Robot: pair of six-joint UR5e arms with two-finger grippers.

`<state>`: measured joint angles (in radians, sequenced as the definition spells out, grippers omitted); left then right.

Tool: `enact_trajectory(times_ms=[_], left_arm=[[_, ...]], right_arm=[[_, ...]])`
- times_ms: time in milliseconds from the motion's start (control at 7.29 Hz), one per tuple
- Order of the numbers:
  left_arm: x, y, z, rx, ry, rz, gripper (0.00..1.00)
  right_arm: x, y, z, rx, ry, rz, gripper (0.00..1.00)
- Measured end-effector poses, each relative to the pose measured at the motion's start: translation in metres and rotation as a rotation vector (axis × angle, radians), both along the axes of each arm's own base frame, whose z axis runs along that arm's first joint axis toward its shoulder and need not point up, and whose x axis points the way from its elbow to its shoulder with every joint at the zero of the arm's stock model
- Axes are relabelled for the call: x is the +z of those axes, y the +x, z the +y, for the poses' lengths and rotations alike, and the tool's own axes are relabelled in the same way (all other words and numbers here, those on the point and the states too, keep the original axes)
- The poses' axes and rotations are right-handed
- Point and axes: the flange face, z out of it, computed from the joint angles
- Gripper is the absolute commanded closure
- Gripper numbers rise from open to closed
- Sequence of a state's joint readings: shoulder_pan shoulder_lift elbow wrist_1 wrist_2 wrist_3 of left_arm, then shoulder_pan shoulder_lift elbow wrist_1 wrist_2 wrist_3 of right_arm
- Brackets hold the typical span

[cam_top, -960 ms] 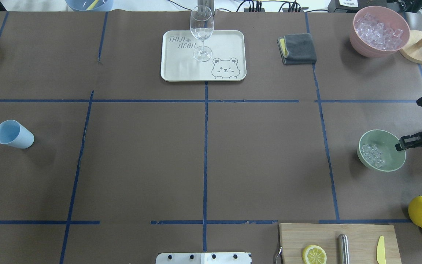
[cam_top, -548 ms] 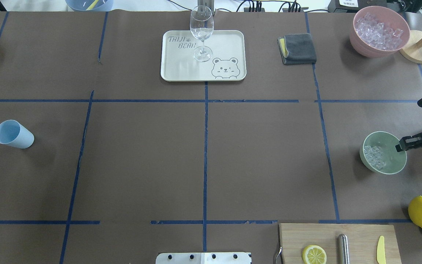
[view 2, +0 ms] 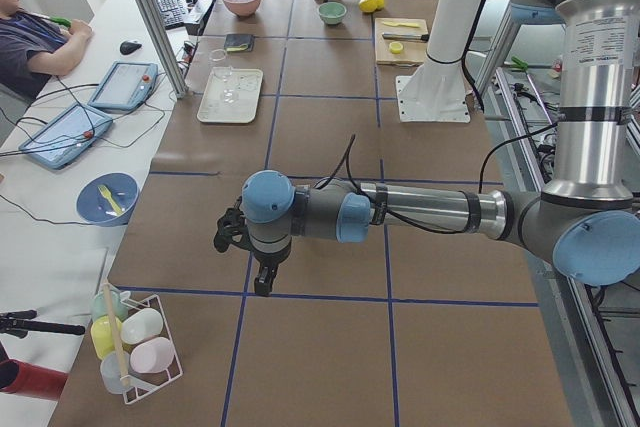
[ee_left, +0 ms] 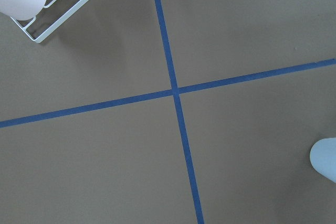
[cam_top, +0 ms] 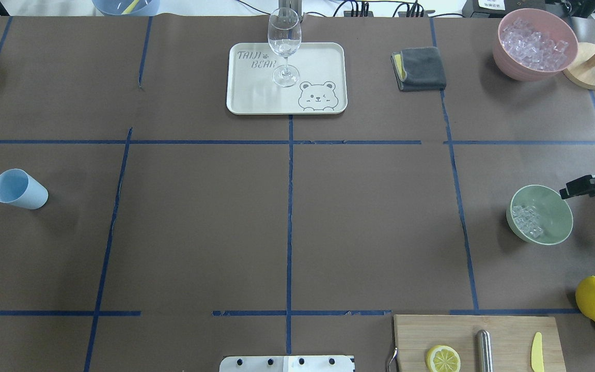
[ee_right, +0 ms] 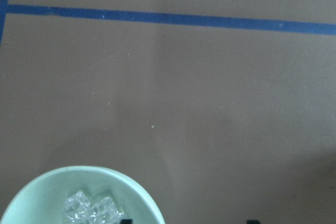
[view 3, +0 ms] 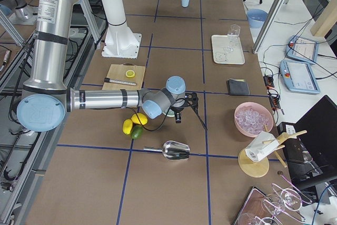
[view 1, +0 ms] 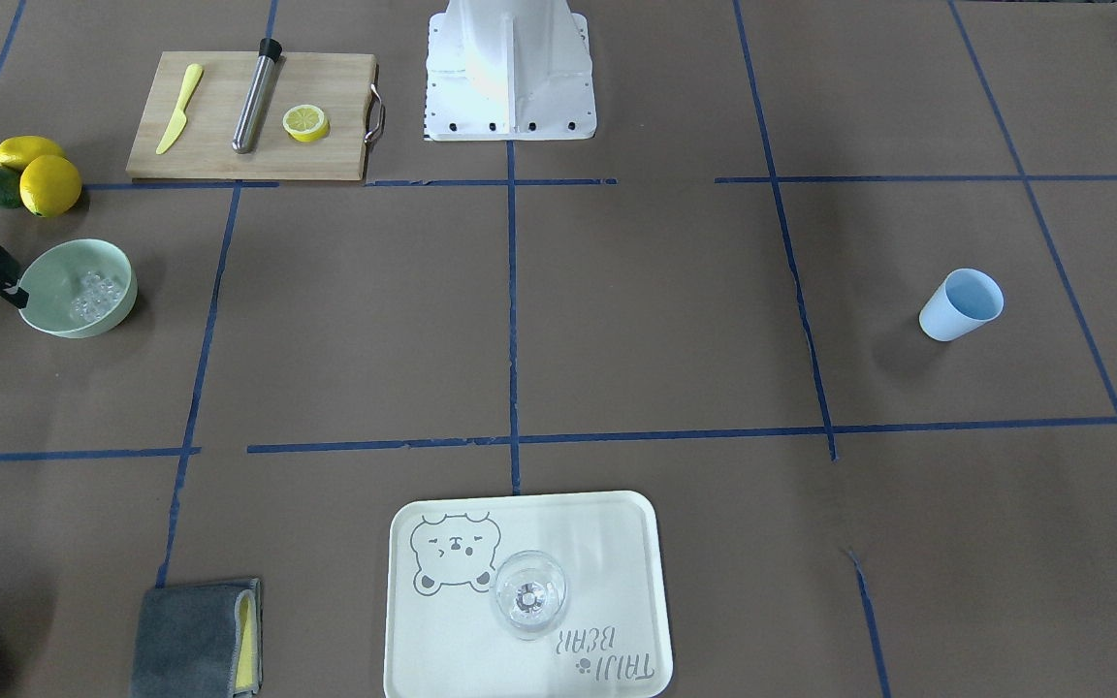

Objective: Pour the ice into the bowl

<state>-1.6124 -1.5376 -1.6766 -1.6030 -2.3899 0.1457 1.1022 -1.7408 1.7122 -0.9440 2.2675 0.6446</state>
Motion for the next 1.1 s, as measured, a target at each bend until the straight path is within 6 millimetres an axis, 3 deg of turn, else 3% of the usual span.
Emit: enact_trajectory(times_ms=[274, 823, 1097], left_arm=[[0.001, 0.000, 0.000, 0.000, -0.002, 0.001, 0.00], [0.002, 0.001, 0.001, 0.003, -0.003, 0.004, 0.00], [0.002, 0.001, 0.001, 0.003, -0.003, 0.005, 0.00]], right_arm=[[0.004, 0.034, -0.008, 0.009, 0.035, 0.026, 0.00], [0.048, 0.175, -0.007, -0.081, 0.047, 0.155, 0.00], [0.063, 0.203, 0.000, -0.111, 0.007, 0.179, 0.00]])
